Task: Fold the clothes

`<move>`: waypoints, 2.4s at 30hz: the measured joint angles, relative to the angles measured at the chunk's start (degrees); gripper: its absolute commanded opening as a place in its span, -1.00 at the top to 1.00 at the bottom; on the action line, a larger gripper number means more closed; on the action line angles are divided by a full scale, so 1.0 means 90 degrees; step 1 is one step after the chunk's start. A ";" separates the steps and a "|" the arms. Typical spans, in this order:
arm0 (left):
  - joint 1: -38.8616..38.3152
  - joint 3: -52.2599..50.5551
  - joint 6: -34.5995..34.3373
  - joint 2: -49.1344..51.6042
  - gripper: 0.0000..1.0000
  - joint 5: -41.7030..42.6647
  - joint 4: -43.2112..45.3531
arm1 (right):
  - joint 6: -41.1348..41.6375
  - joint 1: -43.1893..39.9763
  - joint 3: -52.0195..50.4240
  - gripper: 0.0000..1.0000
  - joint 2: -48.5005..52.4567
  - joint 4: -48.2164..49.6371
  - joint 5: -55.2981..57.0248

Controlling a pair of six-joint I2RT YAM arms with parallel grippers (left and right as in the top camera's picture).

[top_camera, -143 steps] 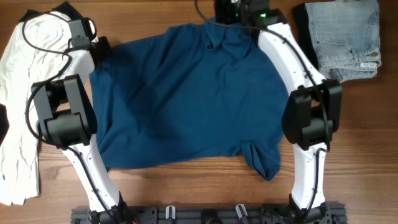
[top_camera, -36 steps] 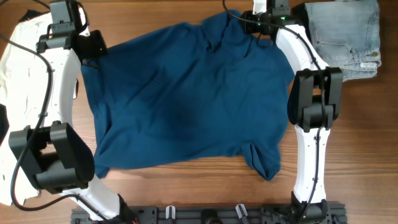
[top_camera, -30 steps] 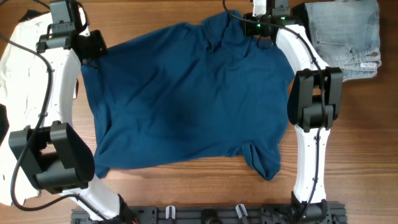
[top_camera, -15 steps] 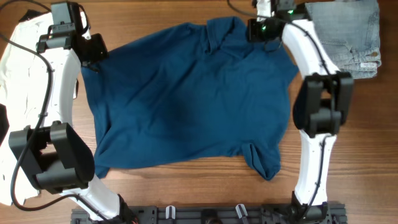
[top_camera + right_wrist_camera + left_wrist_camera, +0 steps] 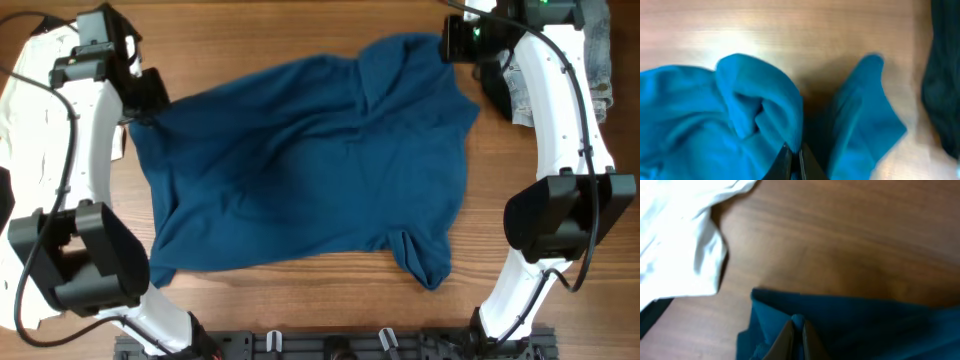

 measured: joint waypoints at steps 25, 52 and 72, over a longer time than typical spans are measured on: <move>0.0716 0.0000 -0.0017 -0.0070 0.92 0.0046 -0.0600 | 0.0024 -0.0321 -0.1253 0.91 0.0000 -0.0913 0.0896; 0.0736 0.0000 -0.0017 -0.0070 0.92 0.0117 -0.0559 | -0.0240 0.0969 -0.1020 -0.26 0.0131 0.2042 -0.0194; 0.0736 0.0000 -0.0017 -0.0070 0.92 0.0117 -0.0478 | -0.0223 0.2067 -0.0984 -0.14 0.1945 0.1902 0.0641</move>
